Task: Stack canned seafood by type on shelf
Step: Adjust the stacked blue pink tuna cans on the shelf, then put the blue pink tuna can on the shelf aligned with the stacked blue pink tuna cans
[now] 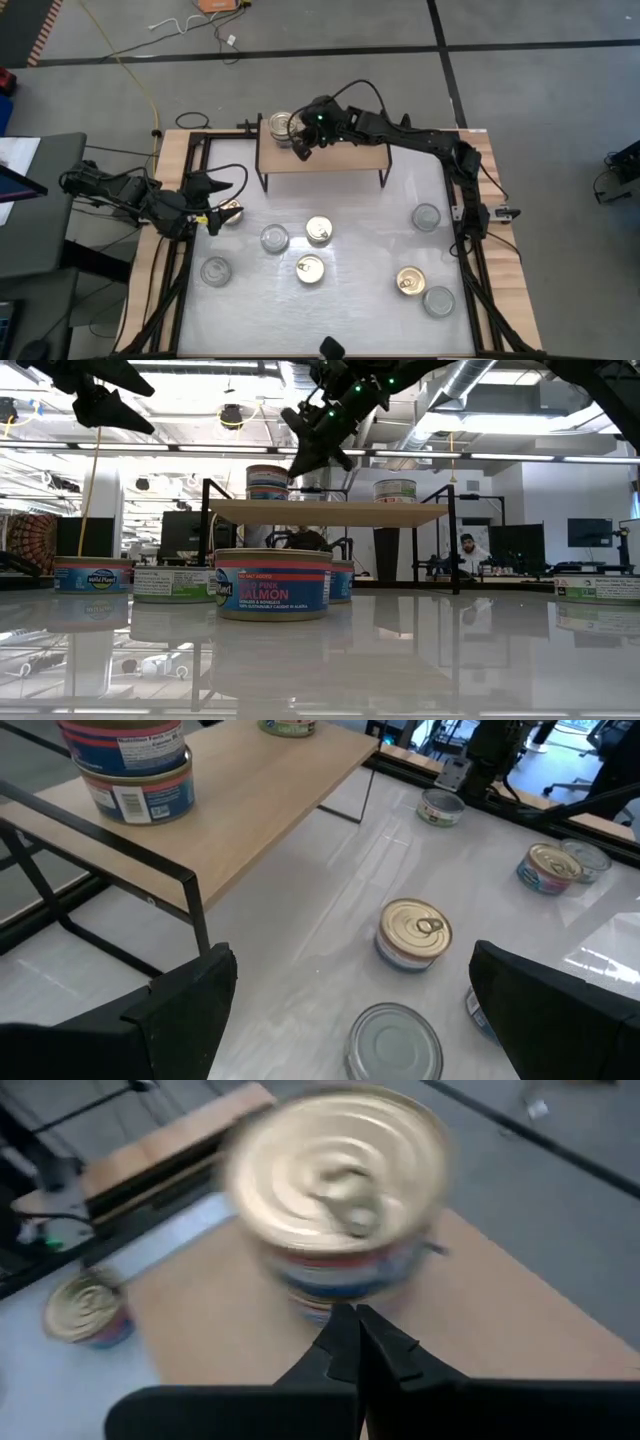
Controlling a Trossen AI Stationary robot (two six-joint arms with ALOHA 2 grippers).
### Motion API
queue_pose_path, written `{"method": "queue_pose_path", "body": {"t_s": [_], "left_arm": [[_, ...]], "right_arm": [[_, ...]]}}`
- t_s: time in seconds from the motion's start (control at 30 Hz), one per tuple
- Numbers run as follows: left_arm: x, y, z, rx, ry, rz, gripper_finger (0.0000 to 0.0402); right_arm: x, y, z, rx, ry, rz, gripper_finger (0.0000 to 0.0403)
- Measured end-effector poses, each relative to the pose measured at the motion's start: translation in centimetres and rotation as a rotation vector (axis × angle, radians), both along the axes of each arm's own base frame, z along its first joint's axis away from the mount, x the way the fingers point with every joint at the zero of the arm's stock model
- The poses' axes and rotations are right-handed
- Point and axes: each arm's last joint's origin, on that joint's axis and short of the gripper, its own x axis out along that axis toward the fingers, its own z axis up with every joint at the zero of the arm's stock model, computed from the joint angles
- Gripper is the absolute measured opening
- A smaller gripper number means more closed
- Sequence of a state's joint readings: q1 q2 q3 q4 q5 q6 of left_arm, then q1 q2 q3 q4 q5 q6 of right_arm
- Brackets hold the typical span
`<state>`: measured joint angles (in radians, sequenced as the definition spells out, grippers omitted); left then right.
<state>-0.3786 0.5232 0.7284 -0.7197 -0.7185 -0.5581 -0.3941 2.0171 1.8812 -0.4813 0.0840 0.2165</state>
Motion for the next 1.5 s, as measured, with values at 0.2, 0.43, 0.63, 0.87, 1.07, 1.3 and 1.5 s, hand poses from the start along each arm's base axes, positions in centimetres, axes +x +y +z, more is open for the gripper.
{"method": "queue_pose_path", "body": {"t_s": [0.2,0.43,0.63,0.87,1.07,1.3,1.5], "left_arm": [[0.0,0.0,0.0,-0.002,0.002,0.001,0.0382],[0.0,0.0,0.0,-0.019,-0.006,0.008,0.0382],[0.0,0.0,0.0,-0.021,-0.007,0.009,0.0382],[0.0,0.0,0.0,-0.020,-0.005,0.009,0.0382],[-0.1,0.0,-0.1,-0.001,0.005,0.003,0.0382],[-0.2,0.0,-0.3,-0.026,0.020,0.008,0.0382],[-0.3,0.1,-0.4,-0.041,0.028,0.013,0.0382]], "right_arm": [[-0.2,-0.9,0.3,-0.101,0.006,-0.102,0.0018],[0.1,-1.1,0.9,-0.127,-0.053,-0.057,0.0017],[0.2,-1.4,1.3,-0.119,-0.108,0.056,0.0019],[-0.5,-1.7,0.4,-0.104,-0.006,-0.130,0.0016],[1.5,-1.6,-2.0,-0.065,-0.047,-0.051,0.0015],[2.2,-0.8,-2.1,-0.061,-0.062,-0.006,0.0015],[1.7,-0.5,-1.6,-0.062,-0.010,-0.038,0.0014]]}}
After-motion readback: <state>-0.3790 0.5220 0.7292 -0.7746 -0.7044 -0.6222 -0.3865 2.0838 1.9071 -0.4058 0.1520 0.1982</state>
